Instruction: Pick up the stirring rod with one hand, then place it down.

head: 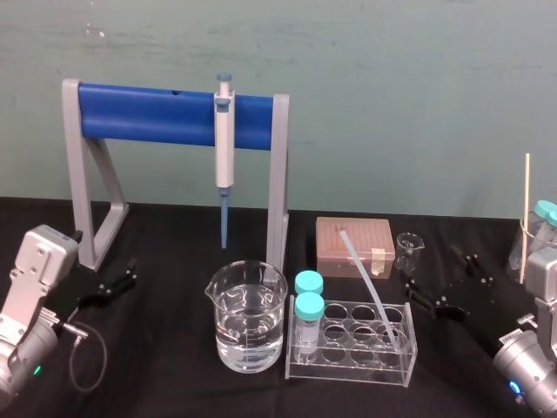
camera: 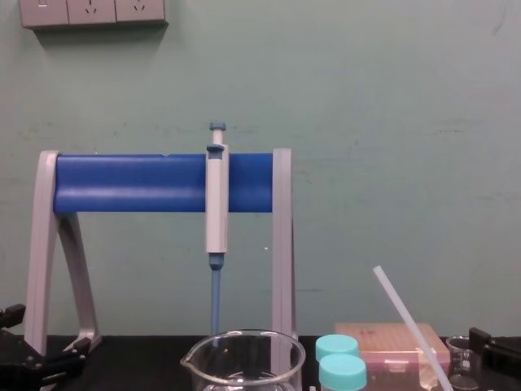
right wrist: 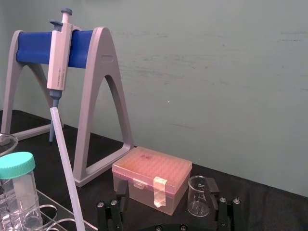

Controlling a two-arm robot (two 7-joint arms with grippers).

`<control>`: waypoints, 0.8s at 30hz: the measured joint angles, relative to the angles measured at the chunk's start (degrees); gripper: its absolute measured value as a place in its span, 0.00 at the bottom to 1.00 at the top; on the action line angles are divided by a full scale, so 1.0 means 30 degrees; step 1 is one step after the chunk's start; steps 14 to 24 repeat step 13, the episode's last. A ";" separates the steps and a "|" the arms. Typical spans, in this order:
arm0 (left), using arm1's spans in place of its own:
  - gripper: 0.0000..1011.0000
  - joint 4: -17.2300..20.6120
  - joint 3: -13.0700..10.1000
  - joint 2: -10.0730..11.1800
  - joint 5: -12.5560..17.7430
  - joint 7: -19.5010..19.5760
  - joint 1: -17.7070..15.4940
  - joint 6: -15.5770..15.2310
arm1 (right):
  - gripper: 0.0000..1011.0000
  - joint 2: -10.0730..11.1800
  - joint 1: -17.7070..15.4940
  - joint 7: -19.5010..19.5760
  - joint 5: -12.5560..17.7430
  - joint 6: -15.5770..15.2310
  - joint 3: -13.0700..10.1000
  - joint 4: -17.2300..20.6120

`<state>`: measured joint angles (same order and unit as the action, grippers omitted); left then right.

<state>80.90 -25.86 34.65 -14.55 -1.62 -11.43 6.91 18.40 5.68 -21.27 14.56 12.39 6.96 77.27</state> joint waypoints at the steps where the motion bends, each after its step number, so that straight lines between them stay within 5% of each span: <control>1: 0.99 0.0000 0.0001 0.0000 0.0000 0.0001 0.0001 0.0000 | 0.99 0.0001 -0.0002 0.0000 0.0002 -0.0002 -0.0001 0.0000; 24: 0.99 0.0000 0.0000 0.0000 0.0001 0.0001 0.0001 0.0000 | 0.99 0.0000 -0.0020 0.0000 0.0016 -0.0004 -0.0022 -0.0001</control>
